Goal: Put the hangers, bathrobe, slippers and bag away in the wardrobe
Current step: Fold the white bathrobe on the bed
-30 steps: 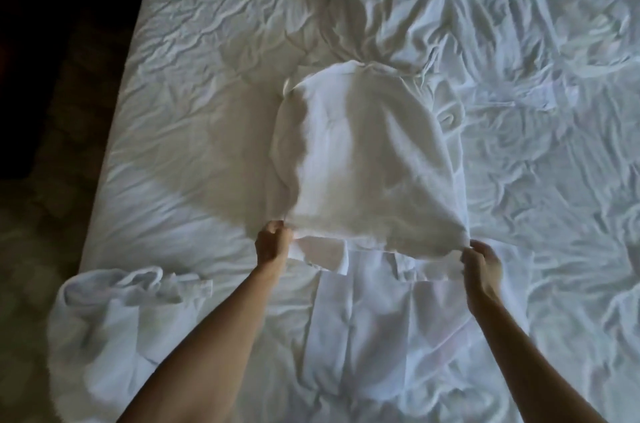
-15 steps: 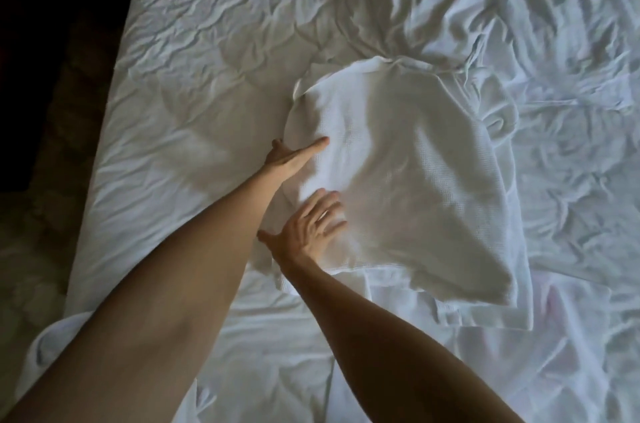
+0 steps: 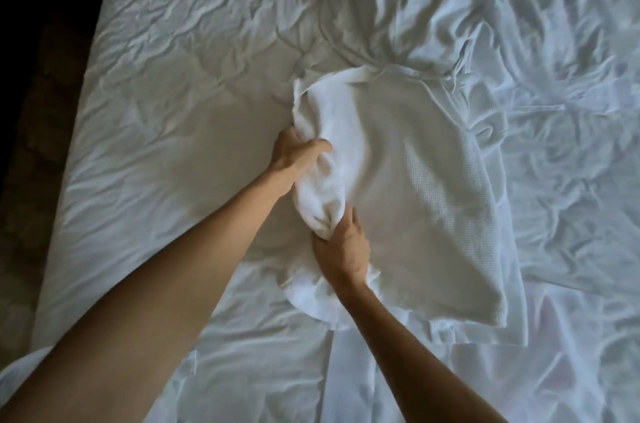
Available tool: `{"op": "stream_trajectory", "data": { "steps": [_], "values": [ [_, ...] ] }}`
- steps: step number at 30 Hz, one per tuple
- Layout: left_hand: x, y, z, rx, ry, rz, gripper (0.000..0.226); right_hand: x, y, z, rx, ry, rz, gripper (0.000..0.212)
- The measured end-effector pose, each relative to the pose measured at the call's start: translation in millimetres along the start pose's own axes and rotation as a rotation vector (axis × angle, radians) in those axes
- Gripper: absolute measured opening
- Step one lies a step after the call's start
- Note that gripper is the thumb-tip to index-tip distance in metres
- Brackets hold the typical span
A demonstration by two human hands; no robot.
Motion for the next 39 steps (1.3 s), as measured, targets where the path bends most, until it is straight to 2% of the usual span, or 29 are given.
{"op": "stream_trajectory", "data": {
  "steps": [4, 7, 9, 10, 11, 13, 14, 17, 19, 21, 25, 27, 29, 33, 36, 39],
  "values": [
    [64, 39, 61, 0.018, -0.039, 0.106, 0.031, 41, 10, -92, -0.130, -0.380, 0.103, 0.046],
    [103, 64, 126, -0.014, -0.021, 0.151, 0.028, 87, 13, -150, -0.224, -0.624, 0.272, 0.034],
    [121, 74, 168, -0.020, -0.024, 0.165, 0.033, 112, 12, -175, -0.291, -0.775, 0.386, 0.036],
    [127, 77, 189, -0.020, -0.040, 0.159, 0.037, 126, 9, -183, -0.308, -0.826, 0.436, 0.030],
    [132, 79, 209, -0.026, -0.060, 0.148, 0.040, 143, 6, -191, -0.300, -0.848, 0.500, 0.019],
    [134, 80, 249, -0.068, -0.111, 0.118, 0.039, 179, -6, -199, -0.279, -0.835, 0.585, 0.034],
    [132, 79, 268, -0.097, -0.143, 0.109, 0.039, 198, -13, -201, -0.271, -0.796, 0.598, 0.034],
    [121, 79, 307, -0.145, -0.259, 0.144, 0.048, 226, -21, -201, -0.285, -0.669, 0.566, 0.024],
    [113, 77, 316, -0.126, -0.316, 0.175, 0.053, 234, -17, -197, -0.333, -0.671, 0.538, 0.017],
    [111, 75, 315, -0.100, -0.354, 0.218, 0.056, 230, -17, -200, -0.291, -0.678, 0.506, 0.008],
    [123, 81, 298, -0.089, -0.388, 0.359, 0.047, 213, -14, -221, -0.204, -0.650, 0.345, 0.046],
    [130, 83, 270, -0.005, -0.433, 0.430, 0.046, 205, -19, -235, -0.161, -0.653, 0.270, 0.058],
    [130, 78, 232, 0.111, -0.434, 0.459, 0.044, 196, -38, -256, -0.067, -0.531, 0.227, 0.071],
    [102, 37, 153, 0.269, -0.361, 0.347, 0.041, 168, -97, -271, -0.051, -0.390, 0.160, 0.115],
    [68, -2, 105, 0.309, -0.325, 0.186, 0.050, 155, -144, -272, -0.051, -0.390, 0.168, 0.117],
    [41, -30, 98, 0.162, -0.272, 0.041, 0.077, 152, -185, -260, -0.149, -0.442, 0.181, 0.116]
  ]
}}
Point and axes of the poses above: each hand's wrist, its own y-axis away from the middle knuckle, its own z-axis out of the palm, x = y × z, the point moved 8 cm from there along -y, towards the middle knuckle, and after that the axes turned 5 degrees about -x, right-handed, at the moved point
